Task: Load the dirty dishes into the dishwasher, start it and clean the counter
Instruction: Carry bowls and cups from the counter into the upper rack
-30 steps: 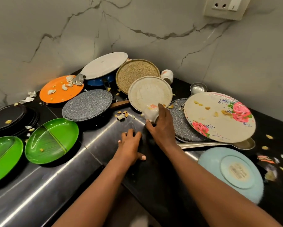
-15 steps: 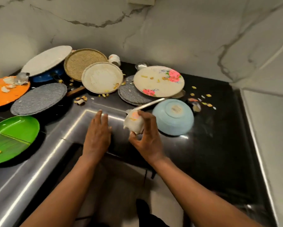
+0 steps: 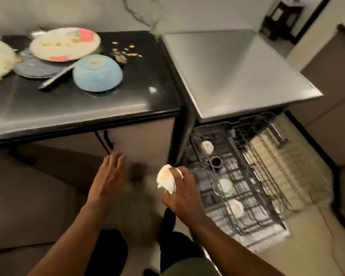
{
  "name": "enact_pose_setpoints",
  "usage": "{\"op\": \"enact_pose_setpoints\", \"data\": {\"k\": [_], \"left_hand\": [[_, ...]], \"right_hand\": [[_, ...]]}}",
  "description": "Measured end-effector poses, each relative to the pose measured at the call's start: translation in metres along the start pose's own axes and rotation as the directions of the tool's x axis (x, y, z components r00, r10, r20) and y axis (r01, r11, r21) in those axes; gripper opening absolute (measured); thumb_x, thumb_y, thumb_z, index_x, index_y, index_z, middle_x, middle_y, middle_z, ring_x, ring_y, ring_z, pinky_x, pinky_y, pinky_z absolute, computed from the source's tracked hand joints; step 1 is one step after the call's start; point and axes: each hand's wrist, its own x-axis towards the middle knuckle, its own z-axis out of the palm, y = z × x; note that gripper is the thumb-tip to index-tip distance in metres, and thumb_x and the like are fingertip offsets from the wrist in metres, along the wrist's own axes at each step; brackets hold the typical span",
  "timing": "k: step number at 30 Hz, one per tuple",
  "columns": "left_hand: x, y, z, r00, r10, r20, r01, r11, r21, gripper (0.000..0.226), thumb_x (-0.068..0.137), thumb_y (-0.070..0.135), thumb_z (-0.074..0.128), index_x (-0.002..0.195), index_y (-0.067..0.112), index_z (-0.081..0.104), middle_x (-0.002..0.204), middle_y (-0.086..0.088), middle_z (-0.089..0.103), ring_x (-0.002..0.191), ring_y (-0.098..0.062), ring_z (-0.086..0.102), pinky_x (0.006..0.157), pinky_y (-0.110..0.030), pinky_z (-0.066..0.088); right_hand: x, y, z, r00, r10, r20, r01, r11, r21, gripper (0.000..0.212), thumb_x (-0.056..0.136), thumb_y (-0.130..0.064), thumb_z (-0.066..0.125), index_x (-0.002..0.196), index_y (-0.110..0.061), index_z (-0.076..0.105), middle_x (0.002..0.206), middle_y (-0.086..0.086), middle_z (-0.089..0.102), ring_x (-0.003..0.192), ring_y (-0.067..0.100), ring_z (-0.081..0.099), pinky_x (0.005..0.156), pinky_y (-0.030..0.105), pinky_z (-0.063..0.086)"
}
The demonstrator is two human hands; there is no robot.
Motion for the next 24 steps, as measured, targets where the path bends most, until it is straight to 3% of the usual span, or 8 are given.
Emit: {"op": "enact_pose_setpoints", "data": {"k": [2, 5, 8, 12, 14, 17, 20, 24], "left_hand": [[-0.001, 0.032, 0.019, 0.987, 0.139, 0.085, -0.141, 0.99, 0.017, 0.038, 0.075, 0.013, 0.049, 0.112, 0.004, 0.05, 0.115, -0.014, 0.048, 0.103, -0.033, 0.051, 0.088, -0.038, 0.043], [0.009, 0.091, 0.047, 0.933, 0.282, 0.223, -0.287, 0.958, -0.011, 0.059, 0.059, 0.0, 0.072, 0.116, 0.005, 0.054, 0.111, -0.012, 0.056, 0.096, -0.031, 0.058, 0.076, -0.037, 0.053], [0.017, 0.149, 0.073, 0.848, 0.414, 0.33, -0.404, 0.909, -0.101, 0.064, 0.064, 0.0, 0.066, 0.126, 0.007, 0.053, 0.125, -0.011, 0.054, 0.11, -0.032, 0.055, 0.09, -0.04, 0.051], [0.022, 0.221, 0.113, 0.713, 0.566, 0.414, -0.541, 0.819, -0.19, 0.065, 0.078, 0.002, 0.055, 0.141, 0.012, 0.041, 0.148, -0.009, 0.038, 0.135, -0.03, 0.036, 0.113, -0.041, 0.029], [0.02, 0.247, 0.139, 0.664, 0.603, 0.442, -0.58, 0.788, -0.206, 0.068, 0.078, 0.001, 0.055, 0.143, 0.013, 0.039, 0.151, -0.009, 0.035, 0.138, -0.029, 0.033, 0.116, -0.04, 0.023], [0.017, 0.268, 0.162, 0.588, 0.649, 0.483, -0.643, 0.737, -0.206, 0.068, 0.068, 0.001, 0.063, 0.134, 0.011, 0.051, 0.14, -0.01, 0.05, 0.131, -0.03, 0.045, 0.112, -0.042, 0.026], [0.024, 0.272, 0.182, 0.541, 0.625, 0.563, -0.66, 0.73, -0.176, 0.063, 0.081, 0.004, 0.054, 0.142, 0.012, 0.039, 0.148, -0.008, 0.035, 0.14, -0.028, 0.026, 0.118, -0.04, 0.013], [0.034, 0.273, 0.193, 0.499, 0.634, 0.591, -0.679, 0.71, -0.188, 0.048, 0.061, 0.007, 0.067, 0.109, 0.014, 0.064, 0.113, -0.006, 0.06, 0.117, -0.029, 0.053, 0.11, -0.044, 0.035]], "right_hand": [[-0.036, 0.026, -0.021, 0.995, 0.1, 0.011, -0.099, 0.993, -0.058, 0.073, 0.072, -0.037, 0.063, 0.137, -0.02, 0.034, 0.133, 0.008, 0.038, 0.114, 0.028, 0.045, 0.082, 0.038, 0.054], [-0.082, 0.064, -0.053, 0.963, 0.269, -0.035, -0.271, 0.957, -0.1, 0.076, 0.069, -0.034, 0.067, 0.136, -0.016, 0.037, 0.13, 0.009, 0.04, 0.112, 0.029, 0.047, 0.079, 0.037, 0.055], [-0.119, 0.098, -0.078, 0.888, 0.451, -0.085, -0.458, 0.883, -0.099, 0.075, 0.071, -0.036, 0.064, 0.137, -0.01, 0.037, 0.131, 0.01, 0.039, 0.115, 0.033, 0.048, 0.085, 0.04, 0.054], [-0.145, 0.148, -0.105, 0.792, 0.598, -0.121, -0.61, 0.783, -0.122, 0.075, 0.073, -0.029, 0.068, 0.138, -0.014, 0.034, 0.134, 0.014, 0.038, 0.118, 0.036, 0.046, 0.087, 0.044, 0.052], [-0.147, 0.176, -0.116, 0.76, 0.636, -0.13, -0.65, 0.744, -0.156, 0.079, 0.071, -0.019, 0.075, 0.14, -0.015, 0.036, 0.137, 0.016, 0.037, 0.119, 0.036, 0.045, 0.088, 0.042, 0.052], [-0.137, 0.218, -0.125, 0.744, 0.661, -0.097, -0.66, 0.704, -0.263, 0.078, 0.074, -0.018, 0.075, 0.142, -0.012, 0.038, 0.141, 0.019, 0.035, 0.12, 0.035, 0.046, 0.086, 0.042, 0.052], [-0.123, 0.263, -0.12, 0.733, 0.68, -0.022, -0.643, 0.682, -0.348, 0.08, 0.075, -0.018, 0.074, 0.145, -0.013, 0.034, 0.142, 0.022, 0.035, 0.12, 0.039, 0.045, 0.087, 0.045, 0.052], [-0.104, 0.312, -0.103, 0.718, 0.689, 0.101, -0.587, 0.677, -0.444, 0.081, 0.075, -0.017, 0.075, 0.144, -0.013, 0.033, 0.142, 0.021, 0.036, 0.12, 0.039, 0.045, 0.084, 0.046, 0.053]]}}
